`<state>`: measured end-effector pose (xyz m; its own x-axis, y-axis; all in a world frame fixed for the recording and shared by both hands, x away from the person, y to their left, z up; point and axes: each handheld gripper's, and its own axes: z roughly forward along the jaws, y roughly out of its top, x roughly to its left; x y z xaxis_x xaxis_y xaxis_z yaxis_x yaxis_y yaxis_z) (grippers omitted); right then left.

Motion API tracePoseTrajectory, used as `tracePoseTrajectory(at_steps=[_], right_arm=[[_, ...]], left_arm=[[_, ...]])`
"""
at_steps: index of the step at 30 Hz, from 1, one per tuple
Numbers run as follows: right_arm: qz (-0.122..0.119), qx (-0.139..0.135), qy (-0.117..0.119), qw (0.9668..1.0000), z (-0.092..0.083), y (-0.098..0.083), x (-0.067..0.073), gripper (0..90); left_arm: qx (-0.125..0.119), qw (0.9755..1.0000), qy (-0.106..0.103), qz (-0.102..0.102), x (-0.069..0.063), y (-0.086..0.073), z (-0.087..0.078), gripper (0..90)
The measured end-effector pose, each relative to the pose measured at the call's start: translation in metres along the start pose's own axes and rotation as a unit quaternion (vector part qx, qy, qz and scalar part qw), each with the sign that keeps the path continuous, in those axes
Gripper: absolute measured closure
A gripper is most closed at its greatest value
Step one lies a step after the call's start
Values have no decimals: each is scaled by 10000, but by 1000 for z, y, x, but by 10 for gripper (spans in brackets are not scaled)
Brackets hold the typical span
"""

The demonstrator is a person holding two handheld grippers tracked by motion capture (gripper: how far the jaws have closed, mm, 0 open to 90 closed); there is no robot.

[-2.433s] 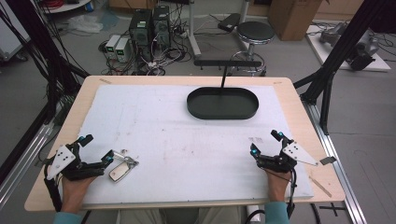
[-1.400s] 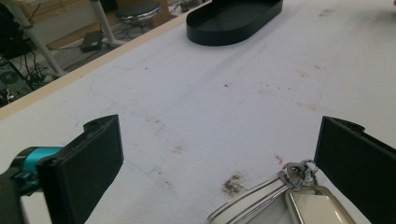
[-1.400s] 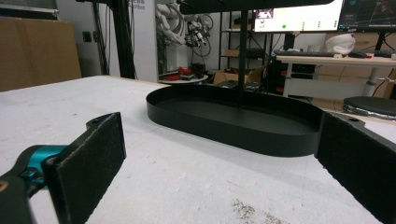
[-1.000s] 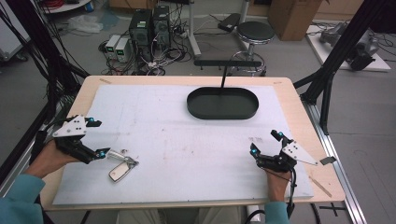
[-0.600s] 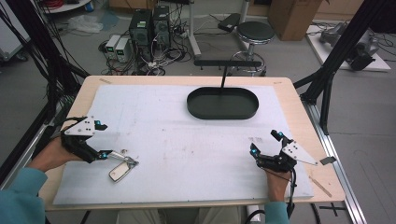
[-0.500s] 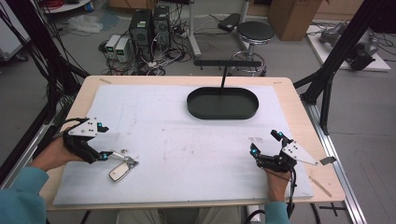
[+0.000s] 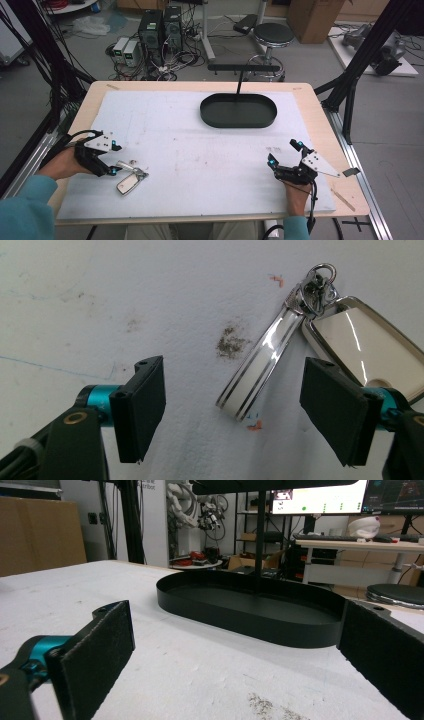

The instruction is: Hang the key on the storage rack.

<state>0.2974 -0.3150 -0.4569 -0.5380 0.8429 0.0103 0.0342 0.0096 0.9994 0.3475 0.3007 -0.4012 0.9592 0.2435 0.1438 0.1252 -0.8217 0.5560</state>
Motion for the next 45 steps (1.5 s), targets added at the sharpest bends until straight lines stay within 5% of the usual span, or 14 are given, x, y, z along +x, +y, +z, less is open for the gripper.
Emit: tracePoseTrajectory(at_steps=[9, 15, 32, 45], right_arm=[[-22, -16, 6, 10000, 0, 0, -1, 13], [-8, 0, 3, 10000, 0, 0, 0, 13], [-23, -5, 5, 10000, 0, 0, 0, 13], [-31, -4, 7, 10000, 0, 0, 0, 13]], left_arm=[[177, 9994, -265, -164, 5, -3, 7, 294], [328, 9986, -417, -21, 6, -3, 13, 341], [379, 9970, -681, -38, 8, -4, 19, 474], [471, 9968, -650, -65, 8, -5, 20, 594]])
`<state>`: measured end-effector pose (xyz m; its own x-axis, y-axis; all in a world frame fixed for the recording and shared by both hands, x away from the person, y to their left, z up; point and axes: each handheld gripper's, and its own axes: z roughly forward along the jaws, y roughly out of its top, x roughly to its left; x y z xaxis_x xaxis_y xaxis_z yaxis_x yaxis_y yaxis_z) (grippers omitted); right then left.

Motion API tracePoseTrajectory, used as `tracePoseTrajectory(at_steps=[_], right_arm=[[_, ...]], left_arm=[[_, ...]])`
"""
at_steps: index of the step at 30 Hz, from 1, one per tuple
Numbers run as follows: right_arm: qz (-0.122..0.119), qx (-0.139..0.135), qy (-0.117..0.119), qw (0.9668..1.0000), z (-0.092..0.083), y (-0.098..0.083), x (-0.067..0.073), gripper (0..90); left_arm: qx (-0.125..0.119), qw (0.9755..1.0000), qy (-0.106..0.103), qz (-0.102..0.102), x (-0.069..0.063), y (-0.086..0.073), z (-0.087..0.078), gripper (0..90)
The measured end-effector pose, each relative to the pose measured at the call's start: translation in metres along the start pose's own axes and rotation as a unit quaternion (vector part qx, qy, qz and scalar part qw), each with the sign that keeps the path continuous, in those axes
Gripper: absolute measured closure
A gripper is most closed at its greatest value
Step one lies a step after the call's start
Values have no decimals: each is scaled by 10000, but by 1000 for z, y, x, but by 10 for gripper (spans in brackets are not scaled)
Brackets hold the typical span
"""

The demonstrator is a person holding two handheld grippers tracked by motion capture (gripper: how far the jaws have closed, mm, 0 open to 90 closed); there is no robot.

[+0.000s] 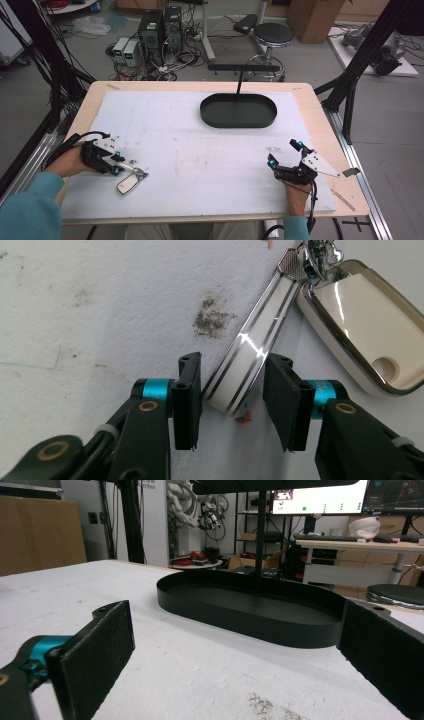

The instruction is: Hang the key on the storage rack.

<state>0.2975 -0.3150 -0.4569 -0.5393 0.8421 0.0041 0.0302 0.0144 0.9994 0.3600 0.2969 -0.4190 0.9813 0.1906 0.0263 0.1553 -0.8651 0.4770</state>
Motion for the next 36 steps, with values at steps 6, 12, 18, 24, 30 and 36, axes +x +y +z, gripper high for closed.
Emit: tracePoseTrajectory(at_steps=[6, 12, 18, 24, 30, 36], right_arm=[[-1, -6, 10, 10000, 0, 0, 0, 13], [19, 4, -3, 10000, 0, 0, 0, 13], [16, 8, 13, 10000, 0, 0, 0, 13], [12, 5, 12, 10000, 0, 0, 0, 13], [12, 8, 13, 10000, 0, 0, 0, 13], [22, 4, -3, 10000, 0, 0, 0, 13]], left_arm=[[3, 10000, 39, -36, 0, 1, 0, 638], [-2, 9999, -30, 97, -4, 1, -1, 690], [-88, 9998, 10, 155, -12, 4, -1, 731], [-258, 9996, 68, -82, -16, 6, 0, 734], [-472, 9984, 100, -301, -19, 3, 0, 735], [-664, 9967, 208, -411, -19, 5, -5, 737]])
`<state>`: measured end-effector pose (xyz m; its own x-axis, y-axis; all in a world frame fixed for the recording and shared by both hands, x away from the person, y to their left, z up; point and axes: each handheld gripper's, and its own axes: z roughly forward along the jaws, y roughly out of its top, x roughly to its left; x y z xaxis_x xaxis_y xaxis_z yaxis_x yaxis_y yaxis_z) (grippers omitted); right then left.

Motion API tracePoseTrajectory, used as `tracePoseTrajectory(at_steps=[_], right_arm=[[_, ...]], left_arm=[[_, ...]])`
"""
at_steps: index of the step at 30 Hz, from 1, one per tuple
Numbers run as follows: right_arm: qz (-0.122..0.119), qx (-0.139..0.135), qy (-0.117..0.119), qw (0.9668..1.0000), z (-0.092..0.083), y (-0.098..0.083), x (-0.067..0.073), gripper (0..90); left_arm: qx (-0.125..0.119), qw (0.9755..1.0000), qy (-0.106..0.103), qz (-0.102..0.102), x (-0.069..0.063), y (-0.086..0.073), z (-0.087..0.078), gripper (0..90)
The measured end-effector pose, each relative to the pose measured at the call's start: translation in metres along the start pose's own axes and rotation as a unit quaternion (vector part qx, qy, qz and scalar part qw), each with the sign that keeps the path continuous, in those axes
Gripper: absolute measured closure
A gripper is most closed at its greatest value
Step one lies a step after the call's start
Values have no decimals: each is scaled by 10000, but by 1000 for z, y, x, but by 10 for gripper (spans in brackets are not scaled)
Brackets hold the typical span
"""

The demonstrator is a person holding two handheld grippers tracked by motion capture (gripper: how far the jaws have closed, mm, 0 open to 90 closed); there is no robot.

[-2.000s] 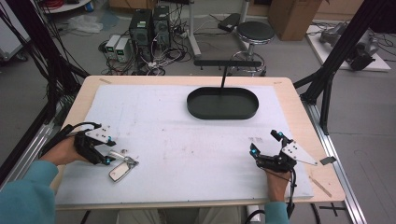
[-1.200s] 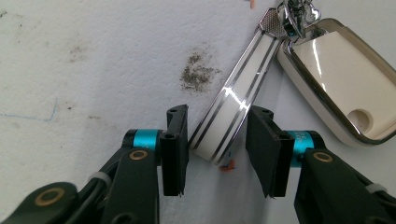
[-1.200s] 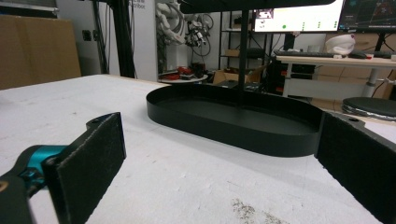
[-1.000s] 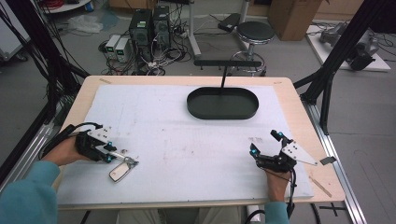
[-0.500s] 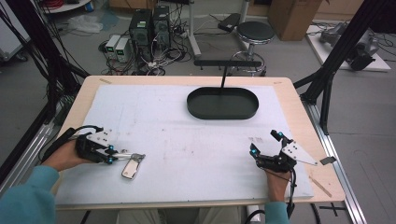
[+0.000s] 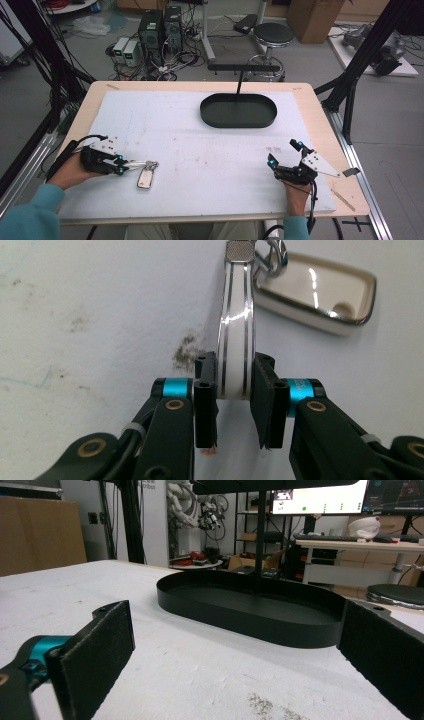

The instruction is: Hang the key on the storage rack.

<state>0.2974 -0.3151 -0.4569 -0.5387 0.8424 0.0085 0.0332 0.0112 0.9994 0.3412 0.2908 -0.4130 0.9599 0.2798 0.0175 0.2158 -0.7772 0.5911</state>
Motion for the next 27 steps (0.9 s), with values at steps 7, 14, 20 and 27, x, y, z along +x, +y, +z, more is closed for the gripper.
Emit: tracePoseTrajectory(at_steps=[7, 14, 20, 27], right_arm=[[3, -28, 1, 10000, 0, 0, -1, 13], [27, 34, 25, 10000, 1, 1, -2, 13], [177, 235, 212, 9993, 5, 4, -3, 13], [198, 220, 688, 9972, 10, 21, 2, 13]], left_arm=[[-441, 9988, 103, -203, -2, 10, -9, 737], [-851, 9960, 32, -255, -5, 21, -14, 737], [-1233, 9917, 66, -367, -2, 32, -19, 738], [-1467, 9886, 1, -328, 0, 53, -23, 737]])
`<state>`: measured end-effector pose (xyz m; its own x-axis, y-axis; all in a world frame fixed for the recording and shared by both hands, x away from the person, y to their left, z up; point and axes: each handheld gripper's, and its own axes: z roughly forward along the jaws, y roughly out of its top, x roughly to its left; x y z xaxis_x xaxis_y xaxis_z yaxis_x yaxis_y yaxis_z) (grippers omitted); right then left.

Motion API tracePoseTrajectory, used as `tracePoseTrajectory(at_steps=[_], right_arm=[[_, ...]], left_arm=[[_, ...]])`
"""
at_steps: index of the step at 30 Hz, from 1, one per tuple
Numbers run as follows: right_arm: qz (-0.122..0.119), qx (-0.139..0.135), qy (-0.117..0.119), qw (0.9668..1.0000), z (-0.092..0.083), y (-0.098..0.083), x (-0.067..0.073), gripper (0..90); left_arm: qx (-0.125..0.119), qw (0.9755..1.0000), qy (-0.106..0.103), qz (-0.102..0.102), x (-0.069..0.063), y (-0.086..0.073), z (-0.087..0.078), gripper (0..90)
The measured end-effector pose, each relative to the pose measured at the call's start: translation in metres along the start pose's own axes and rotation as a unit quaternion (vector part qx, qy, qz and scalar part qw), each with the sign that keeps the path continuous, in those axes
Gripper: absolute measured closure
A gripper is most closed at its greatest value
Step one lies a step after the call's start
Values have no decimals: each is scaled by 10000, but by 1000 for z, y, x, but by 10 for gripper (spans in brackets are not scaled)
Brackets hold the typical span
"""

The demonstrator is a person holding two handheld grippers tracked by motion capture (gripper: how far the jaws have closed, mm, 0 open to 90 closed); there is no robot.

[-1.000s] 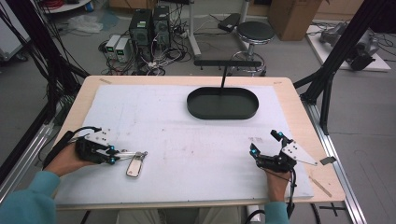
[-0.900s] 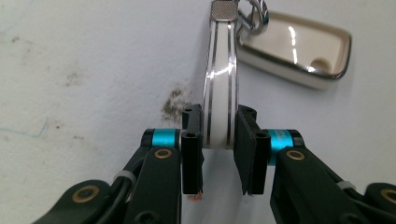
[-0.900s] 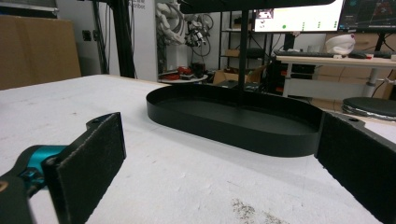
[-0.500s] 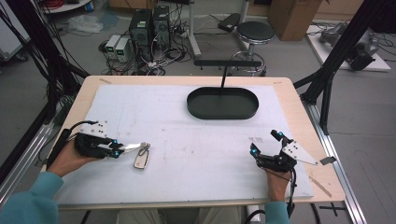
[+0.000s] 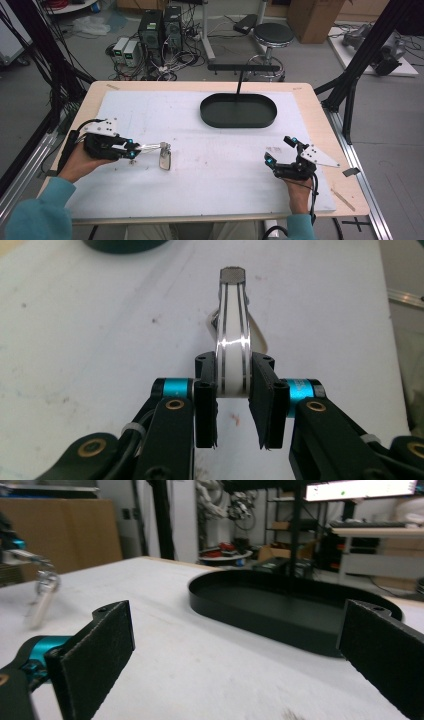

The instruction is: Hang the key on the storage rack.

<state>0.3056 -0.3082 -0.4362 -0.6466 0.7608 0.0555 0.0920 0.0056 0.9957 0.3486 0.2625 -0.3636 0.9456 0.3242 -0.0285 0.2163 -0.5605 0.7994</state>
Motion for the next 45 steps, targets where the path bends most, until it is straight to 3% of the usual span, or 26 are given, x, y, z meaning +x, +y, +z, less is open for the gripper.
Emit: tracePoseTrajectory(at_steps=[3, 4, 6, 13, 17, 19, 22, 24, 27, 33, 36, 45], right_arm=[[-135, -25, 219, 9997, 3, 13, 2, 13], [-252, -22, 495, 9985, 6, 22, 3, 13], [-345, -49, 610, 9975, 7, 26, 4, 13], [-419, 150, 1305, 9905, 20, 51, 10, 13], [-465, 249, 1556, 9864, 29, 63, 14, 13], [-525, 318, 1722, 9831, 36, 70, 17, 13], [-601, 450, 2031, 9763, 44, 79, 20, 13], [-644, 491, 2302, 9698, 50, 85, 22, 13], [-697, 507, 2508, 9642, 56, 94, 24, 13], [-730, 645, 2688, 9582, 66, 108, 25, 14], [-777, 789, 2858, 9519, 73, 112, 27, 50], [-1053, 1314, 3175, 9332, 97, 123, 40, 50]], left_arm=[[-54, 10000, -16, 48, 0, 12, 4, 737], [-89, 9999, -52, 57, 0, 14, 5, 738], [-163, 9998, -71, 96, 0, 22, 8, 737], [-385, 9989, -219, 154, -2, 47, 22, 738], [-539, 9977, -367, 185, -4, 62, 30, 738], [-579, 9972, -409, 231, -5, 69, 33, 738], [-622, 9965, -475, 299, -7, 78, 37, 737], [-665, 9961, -507, 290, -8, 83, 40, 737], [-662, 9953, -589, 386, -10, 92, 46, 737], [-723, 9934, -757, 463, -13, 111, 59, 738], [-752, 9926, -825, 477, -14, 116, 66, 738], [-744, 9916, -876, 587, -18, 128, 74, 738]])
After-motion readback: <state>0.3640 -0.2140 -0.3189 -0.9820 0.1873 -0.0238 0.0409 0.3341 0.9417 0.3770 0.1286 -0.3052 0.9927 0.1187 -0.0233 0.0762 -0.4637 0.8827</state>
